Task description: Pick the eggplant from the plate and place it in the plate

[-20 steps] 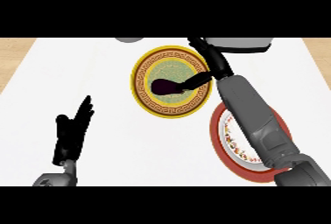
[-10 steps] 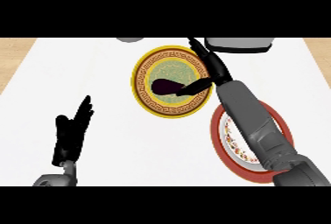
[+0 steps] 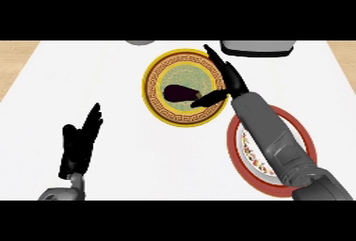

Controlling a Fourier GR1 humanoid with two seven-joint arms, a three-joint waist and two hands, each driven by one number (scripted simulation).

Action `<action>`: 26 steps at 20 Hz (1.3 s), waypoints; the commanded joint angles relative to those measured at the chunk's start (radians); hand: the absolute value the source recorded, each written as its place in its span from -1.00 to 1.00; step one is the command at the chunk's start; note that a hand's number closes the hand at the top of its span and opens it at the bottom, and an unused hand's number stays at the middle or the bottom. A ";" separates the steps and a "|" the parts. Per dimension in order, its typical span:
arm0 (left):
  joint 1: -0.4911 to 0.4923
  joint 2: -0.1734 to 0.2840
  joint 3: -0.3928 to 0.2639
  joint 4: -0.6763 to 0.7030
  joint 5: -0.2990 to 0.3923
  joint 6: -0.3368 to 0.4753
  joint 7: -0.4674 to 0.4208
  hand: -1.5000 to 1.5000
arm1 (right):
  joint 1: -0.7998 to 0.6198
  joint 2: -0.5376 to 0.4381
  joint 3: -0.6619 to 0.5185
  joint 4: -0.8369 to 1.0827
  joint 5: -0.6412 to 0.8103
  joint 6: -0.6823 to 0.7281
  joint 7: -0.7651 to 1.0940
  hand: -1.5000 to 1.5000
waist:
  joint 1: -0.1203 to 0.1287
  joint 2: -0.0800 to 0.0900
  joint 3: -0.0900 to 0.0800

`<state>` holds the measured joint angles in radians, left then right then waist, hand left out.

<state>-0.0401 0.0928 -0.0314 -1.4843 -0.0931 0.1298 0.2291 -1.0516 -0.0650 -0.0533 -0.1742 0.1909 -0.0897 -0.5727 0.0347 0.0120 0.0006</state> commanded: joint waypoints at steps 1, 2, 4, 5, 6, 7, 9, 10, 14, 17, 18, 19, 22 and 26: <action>-0.031 -0.027 0.000 0.055 -0.018 0.027 -0.023 0.00 | -0.003 -0.024 -0.004 0.011 0.014 -0.008 -0.001 -1.00 | -0.003 0.001 0.000; -0.031 -0.020 -0.004 0.029 -0.022 0.026 0.014 0.00 | -0.013 0.040 0.008 0.015 0.029 -0.098 0.035 -1.00 | -0.001 0.000 0.000; -0.029 -0.001 0.010 0.016 -0.015 0.012 -0.011 0.00 | 0.019 -0.021 -0.013 0.028 0.017 -0.071 -0.016 -1.00 | 0.004 0.004 0.000; -0.034 0.026 0.026 -0.028 0.015 -0.022 0.052 0.00 | 0.001 -0.053 -0.012 0.035 0.019 -0.017 0.000 -1.00 | 0.007 0.003 0.001; 0.020 0.006 -0.001 -0.025 -0.005 -0.012 -0.002 0.00 | -0.002 -0.068 -0.016 0.032 0.019 -0.014 0.000 -1.00 | 0.007 0.003 0.000; -0.012 0.031 0.039 0.019 0.031 -0.044 -0.021 0.00 | 0.008 -0.061 -0.011 0.049 0.027 -0.023 -0.003 -1.00 | 0.010 0.006 0.000; 0.001 -0.012 0.012 0.034 -0.010 0.007 -0.046 0.00 | 0.041 -0.056 -0.010 0.035 0.032 -0.036 -0.035 -1.00 | 0.001 0.003 0.000; 0.003 -0.004 0.003 -0.050 -0.003 0.000 0.043 0.00 | 0.032 -0.107 -0.021 0.035 0.022 0.013 -0.024 -1.00 | 0.002 0.001 0.001; -0.043 0.030 0.029 -0.013 0.007 -0.029 0.055 0.00 | 0.053 -0.083 -0.033 0.043 0.022 -0.062 -0.047 -1.00 | 0.006 0.004 0.001; -0.002 -0.015 0.000 0.032 -0.019 -0.003 -0.042 0.00 | 0.031 -0.135 -0.027 0.059 0.038 -0.029 -0.019 -1.00 | 0.011 0.007 0.001; 0.035 0.006 -0.001 -0.018 -0.008 -0.027 -0.031 0.00 | 0.070 -0.124 -0.040 0.056 0.027 -0.054 -0.070 -1.00 | 0.016 0.007 0.001; 0.036 -0.013 -0.030 -0.084 -0.033 0.002 0.041 0.00 | 0.055 -0.147 -0.049 0.057 0.019 -0.030 -0.056 -1.00 | 0.018 0.006 0.002; -0.002 0.010 0.016 -0.003 0.008 -0.036 -0.011 0.00 | 0.066 -0.149 -0.063 0.058 0.013 -0.042 -0.089 -1.00 | 0.022 0.012 0.002; -0.039 -0.002 0.017 0.003 -0.007 -0.013 0.017 0.00 | 0.078 -0.207 -0.091 0.054 -0.009 -0.019 -0.082 -1.00 | 0.007 0.007 0.001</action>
<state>-0.0478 0.0870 -0.0232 -1.4843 -0.1054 0.1212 0.2261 -0.9943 -0.2347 -0.1219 -0.1226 0.1974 -0.1148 -0.6395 0.0463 0.0191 0.0018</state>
